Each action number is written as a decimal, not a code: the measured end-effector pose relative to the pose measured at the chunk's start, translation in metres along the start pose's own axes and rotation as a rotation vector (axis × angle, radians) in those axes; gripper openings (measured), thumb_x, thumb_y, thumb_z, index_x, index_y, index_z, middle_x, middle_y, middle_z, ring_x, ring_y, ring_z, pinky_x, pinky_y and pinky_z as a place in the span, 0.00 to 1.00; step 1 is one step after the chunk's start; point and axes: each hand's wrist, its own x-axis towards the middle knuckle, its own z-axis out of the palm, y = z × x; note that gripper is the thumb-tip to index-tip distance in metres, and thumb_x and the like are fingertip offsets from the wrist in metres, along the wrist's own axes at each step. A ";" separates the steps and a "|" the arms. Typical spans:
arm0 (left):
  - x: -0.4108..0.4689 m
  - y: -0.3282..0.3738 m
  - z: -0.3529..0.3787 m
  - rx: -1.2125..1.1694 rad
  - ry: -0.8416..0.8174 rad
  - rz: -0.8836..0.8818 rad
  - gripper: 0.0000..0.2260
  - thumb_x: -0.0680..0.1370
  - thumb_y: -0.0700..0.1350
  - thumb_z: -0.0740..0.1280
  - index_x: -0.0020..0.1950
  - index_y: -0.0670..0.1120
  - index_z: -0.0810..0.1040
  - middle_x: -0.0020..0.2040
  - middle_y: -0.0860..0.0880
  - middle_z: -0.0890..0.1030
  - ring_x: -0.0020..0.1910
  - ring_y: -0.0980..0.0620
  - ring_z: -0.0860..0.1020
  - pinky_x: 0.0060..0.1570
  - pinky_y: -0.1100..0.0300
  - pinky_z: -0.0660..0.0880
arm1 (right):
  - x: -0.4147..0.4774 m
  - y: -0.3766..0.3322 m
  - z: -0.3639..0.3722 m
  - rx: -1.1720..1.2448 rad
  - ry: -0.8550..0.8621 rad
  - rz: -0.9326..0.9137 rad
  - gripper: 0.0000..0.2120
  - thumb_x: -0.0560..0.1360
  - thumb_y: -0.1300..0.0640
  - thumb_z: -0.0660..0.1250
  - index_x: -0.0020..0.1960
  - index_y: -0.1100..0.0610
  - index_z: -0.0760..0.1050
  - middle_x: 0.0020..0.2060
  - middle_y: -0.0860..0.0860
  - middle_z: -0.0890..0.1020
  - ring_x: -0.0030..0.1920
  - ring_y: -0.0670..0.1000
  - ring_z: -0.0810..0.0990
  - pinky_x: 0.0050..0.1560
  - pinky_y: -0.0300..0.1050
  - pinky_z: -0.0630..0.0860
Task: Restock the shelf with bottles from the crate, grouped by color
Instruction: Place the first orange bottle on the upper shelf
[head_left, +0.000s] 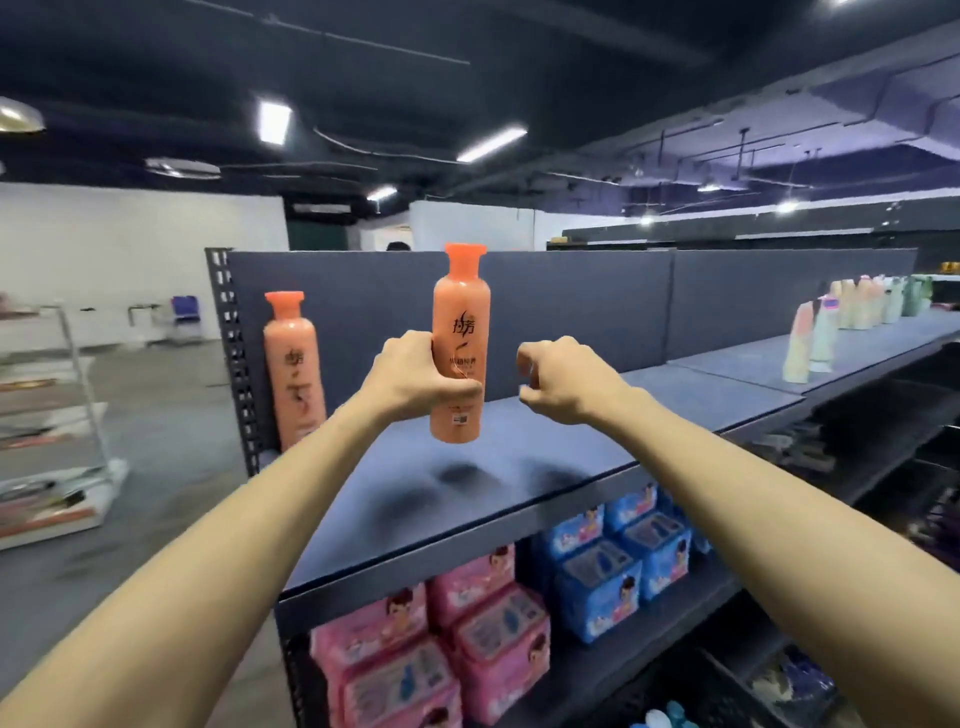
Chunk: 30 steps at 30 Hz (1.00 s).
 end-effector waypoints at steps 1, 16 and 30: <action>-0.003 -0.010 -0.007 0.028 0.024 -0.036 0.16 0.62 0.58 0.75 0.44 0.52 0.81 0.40 0.56 0.84 0.41 0.58 0.82 0.44 0.57 0.82 | 0.010 -0.010 0.006 0.018 -0.003 -0.041 0.09 0.76 0.54 0.65 0.55 0.54 0.75 0.49 0.54 0.81 0.46 0.58 0.80 0.48 0.52 0.80; -0.051 -0.065 -0.042 0.238 0.289 -0.421 0.29 0.54 0.66 0.70 0.49 0.51 0.81 0.45 0.54 0.84 0.46 0.54 0.82 0.48 0.54 0.80 | 0.077 -0.082 0.071 0.222 -0.130 -0.466 0.13 0.75 0.55 0.63 0.59 0.54 0.73 0.51 0.54 0.80 0.49 0.59 0.79 0.50 0.52 0.80; -0.055 -0.086 -0.036 0.174 0.340 -0.525 0.24 0.65 0.50 0.76 0.57 0.49 0.72 0.53 0.51 0.79 0.53 0.50 0.78 0.50 0.56 0.76 | 0.078 -0.077 0.103 0.280 -0.204 -0.431 0.15 0.75 0.54 0.62 0.61 0.53 0.72 0.53 0.53 0.79 0.49 0.57 0.78 0.50 0.50 0.79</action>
